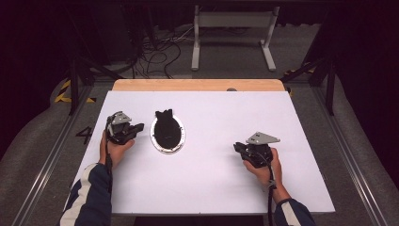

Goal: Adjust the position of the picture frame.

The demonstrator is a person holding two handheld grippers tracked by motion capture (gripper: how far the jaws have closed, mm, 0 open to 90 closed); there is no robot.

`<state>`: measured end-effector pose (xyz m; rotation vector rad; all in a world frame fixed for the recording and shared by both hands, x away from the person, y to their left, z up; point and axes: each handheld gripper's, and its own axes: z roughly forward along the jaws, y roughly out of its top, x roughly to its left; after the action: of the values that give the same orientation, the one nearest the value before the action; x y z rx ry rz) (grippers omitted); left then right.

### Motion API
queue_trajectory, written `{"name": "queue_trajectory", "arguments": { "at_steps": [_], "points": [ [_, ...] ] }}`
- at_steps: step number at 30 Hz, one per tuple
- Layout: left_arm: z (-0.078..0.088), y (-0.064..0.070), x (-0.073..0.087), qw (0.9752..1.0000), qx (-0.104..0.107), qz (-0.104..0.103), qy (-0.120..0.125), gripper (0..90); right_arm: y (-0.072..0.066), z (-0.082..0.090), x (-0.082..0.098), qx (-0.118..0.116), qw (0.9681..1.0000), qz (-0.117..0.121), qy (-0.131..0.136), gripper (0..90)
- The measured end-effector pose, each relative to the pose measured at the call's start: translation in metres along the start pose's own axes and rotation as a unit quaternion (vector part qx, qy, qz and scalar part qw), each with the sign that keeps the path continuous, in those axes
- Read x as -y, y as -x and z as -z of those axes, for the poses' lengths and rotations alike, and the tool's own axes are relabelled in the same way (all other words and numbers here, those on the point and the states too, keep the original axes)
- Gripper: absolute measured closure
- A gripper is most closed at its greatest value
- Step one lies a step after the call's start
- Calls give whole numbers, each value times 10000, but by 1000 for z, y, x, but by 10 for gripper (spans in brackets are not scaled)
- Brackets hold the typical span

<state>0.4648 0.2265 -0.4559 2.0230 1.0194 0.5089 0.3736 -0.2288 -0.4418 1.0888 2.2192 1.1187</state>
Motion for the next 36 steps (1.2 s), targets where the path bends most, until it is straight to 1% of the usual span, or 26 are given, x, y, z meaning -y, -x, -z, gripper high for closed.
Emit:
{"name": "queue_trajectory", "arguments": {
  "at_steps": [1, 2, 4, 5, 6, 7, 8, 9, 10, 11, 12, 14, 17, 19, 20, 23, 25, 26, 29, 30, 31, 32, 33, 34, 35, 36],
  "points": [
    [-5, 1, 0, 10000, -62, -18, -64, 896, -2, 0, 2, 0, 10000, 35, -26, 829],
    [-9, 2, 0, 9999, -31, -58, -144, 896, -4, 1, 4, 12, 9999, 103, -98, 828],
    [-13, 3, 0, 9999, -29, -24, -138, 896, -5, 1, 8, -12, 9998, 96, -145, 825],
    [-14, 3, 0, 9998, -29, -65, -158, 896, -5, 1, 9, -15, 9998, 96, -152, 824],
    [-17, 2, -1, 9997, 61, 38, -253, 896, -5, 2, 10, -6, 9998, 88, -154, 823],
    [-18, -1, -2, 9995, 134, 189, -232, 892, -5, 2, 10, 4, 9998, 81, -155, 821],
    [-20, -2, -4, 9992, 216, 335, -87, 893, -5, 2, 11, -4, 9999, 65, -159, 819],
    [-22, -1, -5, 9991, 269, 318, -124, 894, -5, 3, 11, 7, 9998, 76, -180, 817],
    [-27, 4, -7, 9994, 99, 124, -319, 890, -5, 3, 12, 18, 9998, 88, -184, 814],
    [-27, 4, -7, 9994, 99, 124, -319, 900, -5, 3, 12, 18, 9998, 88, -184, 814],
    [-28, 6, -8, 9993, 50, 5, -375, 900, -5, 3, 13, 35, 9998, 87, -186, 815],
    [-29, 5, -8, 9990, 92, 73, -422, 900, -5, 4, 13, 37, 9998, 77, -194, 815],
    [-30, 6, -9, 9989, 92, 51, -448, 900, -4, 3, 14, 23, 9998, 69, -211, 819],
    [-30, 7, -9, 9988, 140, -55, -466, 900, -4, 3, 14, 17, 9998, 71, -206, 821],
    [-31, 8, -10, 9988, 125, -49, -475, 900, -4, 3, 14, 13, 9997, 76, -212, 823],
    [-33, 13, -12, 9985, 162, -211, -482, 900, -5, 1, 13, -4, 9997, 104, -222, 825],
    [-35, 18, -15, 9978, 121, -356, -540, 900, -5, 0, 13, -2, 9996, 121, -239, 830],
    [-35, 20, -16, 9974, 145, -431, -556, 900, -4, 0, 13, 4, 9996, 116, -240, 833],
    [-38, 25, -17, 9973, 197, -456, -542, 900, -1, -1, 10, 43, 9998, 65, -180, 845],
    [-38, 25, -18, 9970, 199, -500, -548, 900, 1, -2, 8, 48, 9999, 36, -145, 853],
    [-39, 27, -18, 9973, 195, -480, -520, 900, 3, -2, 7, 47, 9999, 22, -121, 862],
    [-39, 28, -18, 9970, 207, -523, -538, 900, 3, -3, 6, 48, 9999, -11, -106, 874],
    [-39, 30, -18, 9971, 269, -473, -538, 900, 4, -4, 4, 41, 10000, -12, -90, 885],
    [-40, 32, -19, 9968, 308, -508, -537, 900, 5, -6, 3, 30, 10000, -27, -81, 890],
    [-41, 33, -21, 9966, 382, -441, -582, 900, 5, -8, 1, 15, 10000, -23, -65, 891],
    [-42, 33, -24, 9963, 561, -247, -597, 900, 5, -10, 0, 22, 10000, -38, -52, 890]
  ]
}}
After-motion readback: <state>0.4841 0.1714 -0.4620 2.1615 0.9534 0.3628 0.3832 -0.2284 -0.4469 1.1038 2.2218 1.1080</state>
